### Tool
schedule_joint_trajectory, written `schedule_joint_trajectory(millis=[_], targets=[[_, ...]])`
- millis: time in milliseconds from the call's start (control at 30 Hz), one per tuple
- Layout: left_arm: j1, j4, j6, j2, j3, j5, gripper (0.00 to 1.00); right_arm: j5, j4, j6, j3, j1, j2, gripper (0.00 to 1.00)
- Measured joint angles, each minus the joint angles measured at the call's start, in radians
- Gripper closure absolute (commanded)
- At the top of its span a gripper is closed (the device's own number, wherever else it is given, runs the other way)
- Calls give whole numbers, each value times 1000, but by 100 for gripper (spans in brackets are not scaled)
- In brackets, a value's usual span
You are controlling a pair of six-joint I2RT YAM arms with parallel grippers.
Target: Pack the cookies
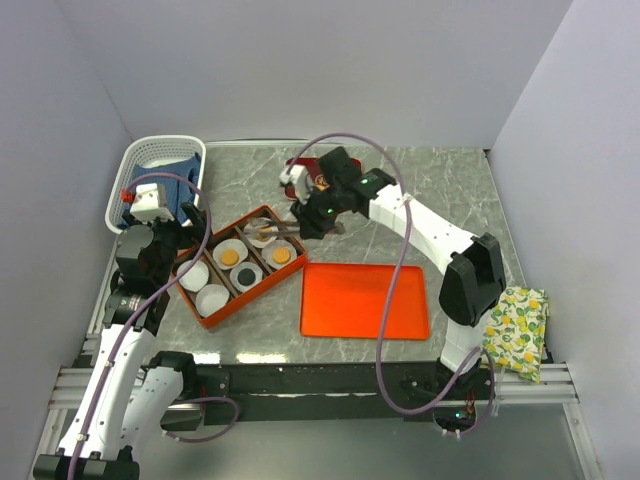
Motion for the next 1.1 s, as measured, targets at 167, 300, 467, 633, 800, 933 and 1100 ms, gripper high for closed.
schedule_joint_trajectory(millis=[167, 300, 467, 633, 800, 933, 1100], targets=[[0, 0, 0, 0, 0, 0, 4, 12, 1, 22, 13, -134, 0, 54], [0, 1, 0, 2, 0, 0, 3, 43, 7, 53, 22, -227, 3, 54], [0, 0, 0, 9, 0, 0, 4, 90, 7, 91, 82, -320, 45, 53], [0, 0, 0, 10, 0, 0, 4, 117, 5, 108, 160, -368, 131, 53], [0, 0, 0, 13, 0, 0, 4, 123, -10, 111, 181, -382, 208, 53], [0, 0, 0, 13, 0, 0, 4, 122, -38, 114, 198, -382, 250, 52], [0, 1, 0, 13, 0, 0, 3, 122, -56, 121, 211, -382, 256, 51]])
